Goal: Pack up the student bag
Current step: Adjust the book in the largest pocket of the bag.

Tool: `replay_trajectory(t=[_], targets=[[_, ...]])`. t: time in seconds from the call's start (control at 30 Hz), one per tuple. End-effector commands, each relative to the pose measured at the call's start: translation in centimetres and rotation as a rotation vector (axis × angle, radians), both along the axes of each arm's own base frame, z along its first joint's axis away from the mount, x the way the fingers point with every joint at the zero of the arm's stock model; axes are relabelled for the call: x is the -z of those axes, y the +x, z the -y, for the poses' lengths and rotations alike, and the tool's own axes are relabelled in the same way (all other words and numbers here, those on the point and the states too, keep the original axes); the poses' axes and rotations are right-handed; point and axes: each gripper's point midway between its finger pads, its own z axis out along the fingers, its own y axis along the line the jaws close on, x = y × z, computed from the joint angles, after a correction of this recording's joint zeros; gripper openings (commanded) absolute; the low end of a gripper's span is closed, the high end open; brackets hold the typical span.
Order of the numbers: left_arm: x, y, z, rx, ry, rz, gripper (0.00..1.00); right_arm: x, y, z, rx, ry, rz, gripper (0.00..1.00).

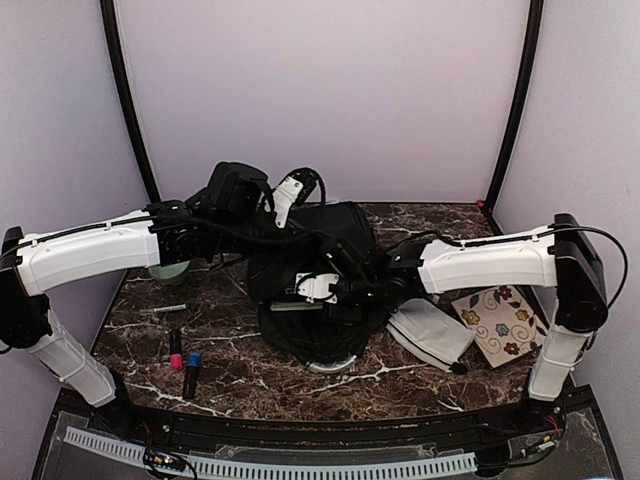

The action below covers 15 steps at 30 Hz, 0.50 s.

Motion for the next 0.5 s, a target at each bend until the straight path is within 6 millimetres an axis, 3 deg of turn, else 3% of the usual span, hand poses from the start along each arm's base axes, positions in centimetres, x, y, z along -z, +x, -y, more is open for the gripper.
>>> replay_trajectory(t=[0.0,0.2,0.23,0.27,0.3,0.47], targets=[[-3.6,0.9,-0.2,-0.025,-0.074,0.075,0.0,-2.1,-5.6,-0.9,-0.156,0.099,-0.208,0.68],[-2.5,1.4,-0.2,-0.036,-0.047,0.055,0.0,-5.3,-9.6,0.7,-0.23,0.14,-0.359,0.72],[-2.3,1.5,-0.3,-0.04,-0.042,0.05,0.0,-5.4,-10.1,1.2,-0.235,0.129,-0.377,0.74],[-2.0,1.5,-0.4,-0.042,-0.038,0.045,0.0,-6.3,-10.5,2.0,-0.238,0.133,-0.377,0.92],[-1.9,1.5,-0.5,-0.044,-0.036,0.042,0.0,-6.7,-10.9,2.8,-0.238,0.128,-0.381,0.99],[-0.9,1.6,-0.6,-0.051,-0.037,0.024,0.0,-6.3,-11.4,7.3,-0.196,0.098,-0.387,1.0]])
